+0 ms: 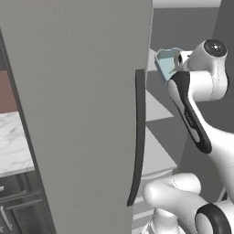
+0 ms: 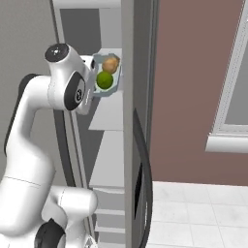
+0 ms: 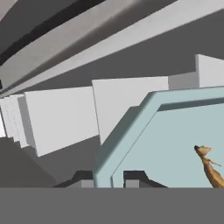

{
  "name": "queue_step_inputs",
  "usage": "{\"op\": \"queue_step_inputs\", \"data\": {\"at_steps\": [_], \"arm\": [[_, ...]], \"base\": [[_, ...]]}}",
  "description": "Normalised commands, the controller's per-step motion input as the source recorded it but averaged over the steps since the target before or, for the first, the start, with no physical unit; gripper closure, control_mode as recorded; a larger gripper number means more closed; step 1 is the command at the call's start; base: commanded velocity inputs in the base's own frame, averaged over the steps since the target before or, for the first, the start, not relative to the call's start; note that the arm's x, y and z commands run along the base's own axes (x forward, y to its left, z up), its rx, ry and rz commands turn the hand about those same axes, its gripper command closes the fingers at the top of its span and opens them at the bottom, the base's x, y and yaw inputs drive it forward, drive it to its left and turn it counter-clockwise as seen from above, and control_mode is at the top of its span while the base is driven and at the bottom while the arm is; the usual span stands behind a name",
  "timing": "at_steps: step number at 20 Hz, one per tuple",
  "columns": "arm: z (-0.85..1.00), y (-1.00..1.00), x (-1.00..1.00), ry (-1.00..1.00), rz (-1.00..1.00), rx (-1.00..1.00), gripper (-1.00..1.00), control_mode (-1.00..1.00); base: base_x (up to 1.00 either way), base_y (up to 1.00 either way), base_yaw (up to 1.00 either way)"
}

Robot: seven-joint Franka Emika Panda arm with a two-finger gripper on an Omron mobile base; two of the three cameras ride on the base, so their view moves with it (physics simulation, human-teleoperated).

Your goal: Take the lime and onion out of the freezer and place them in the tupperware container on the counter. Then put the tupperware containing the vegetables back in the freezer.

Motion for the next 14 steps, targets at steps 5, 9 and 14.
{"op": "queue_step_inputs", "data": {"at_steps": [5, 9, 14], "arm": [[0.09, -0.14, 0.61, 0.00, 0.01, 0.04, 1.00, -1.00], [0.16, -0.06, 0.60, 0.04, 0.00, 0.02, 1.00, -1.00], [0.06, -0.03, 0.63, 0.02, 0.00, 0.00, 1.00, -1.00]], "base": [[0.00, 0.00, 0.00], [0.00, 0.00, 0.00], [0.00, 0.00, 0.00]]}}
